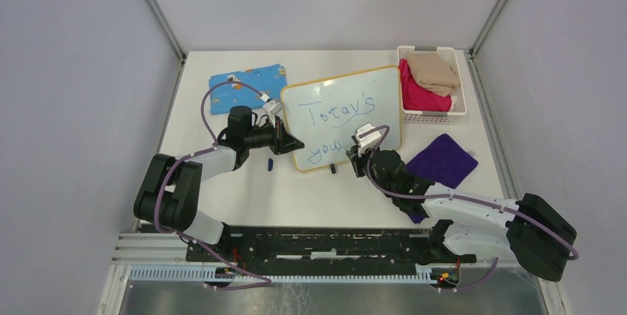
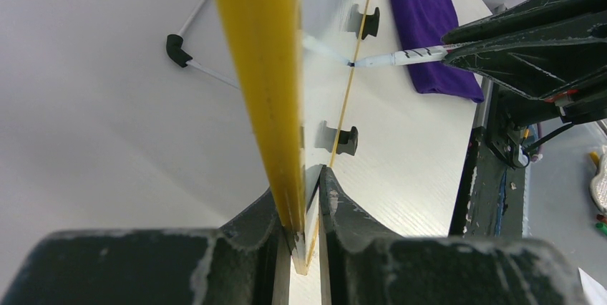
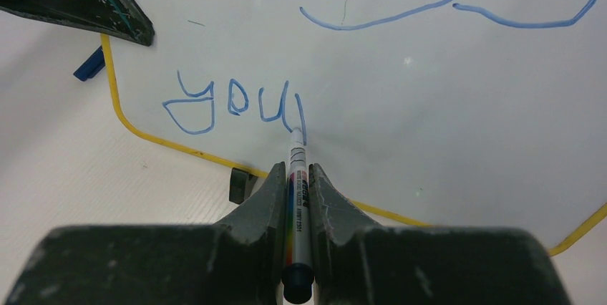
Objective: Write a sentence on the whiteboard
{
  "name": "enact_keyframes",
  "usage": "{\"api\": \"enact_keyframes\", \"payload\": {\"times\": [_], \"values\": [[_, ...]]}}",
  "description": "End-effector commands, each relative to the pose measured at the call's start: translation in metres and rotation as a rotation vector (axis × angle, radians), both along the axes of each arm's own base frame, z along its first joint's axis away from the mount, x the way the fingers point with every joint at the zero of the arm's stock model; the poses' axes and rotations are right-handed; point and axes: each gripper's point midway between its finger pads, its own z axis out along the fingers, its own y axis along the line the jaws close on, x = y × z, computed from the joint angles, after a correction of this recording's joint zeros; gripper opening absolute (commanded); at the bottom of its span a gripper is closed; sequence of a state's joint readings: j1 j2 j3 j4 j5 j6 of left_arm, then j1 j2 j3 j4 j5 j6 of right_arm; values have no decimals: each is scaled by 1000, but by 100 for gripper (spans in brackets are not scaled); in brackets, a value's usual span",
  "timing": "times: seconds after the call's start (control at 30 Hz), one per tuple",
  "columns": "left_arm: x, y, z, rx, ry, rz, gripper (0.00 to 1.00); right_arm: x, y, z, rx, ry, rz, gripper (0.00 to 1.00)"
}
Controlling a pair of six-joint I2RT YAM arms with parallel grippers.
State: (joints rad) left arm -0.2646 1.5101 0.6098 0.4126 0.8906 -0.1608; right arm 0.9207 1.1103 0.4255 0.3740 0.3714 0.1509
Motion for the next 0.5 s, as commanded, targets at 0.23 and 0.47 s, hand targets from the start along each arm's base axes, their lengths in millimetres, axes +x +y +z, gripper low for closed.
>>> {"api": "enact_keyframes", "payload": {"times": [0.23, 0.47], "values": [[-8, 4, -34, 117, 39, 1, 20, 25, -6, 37, 43, -81, -81, 0], [-8, 5, -34, 118, 37, 2, 20, 30, -21, 39, 44, -88, -127, 0]]}}
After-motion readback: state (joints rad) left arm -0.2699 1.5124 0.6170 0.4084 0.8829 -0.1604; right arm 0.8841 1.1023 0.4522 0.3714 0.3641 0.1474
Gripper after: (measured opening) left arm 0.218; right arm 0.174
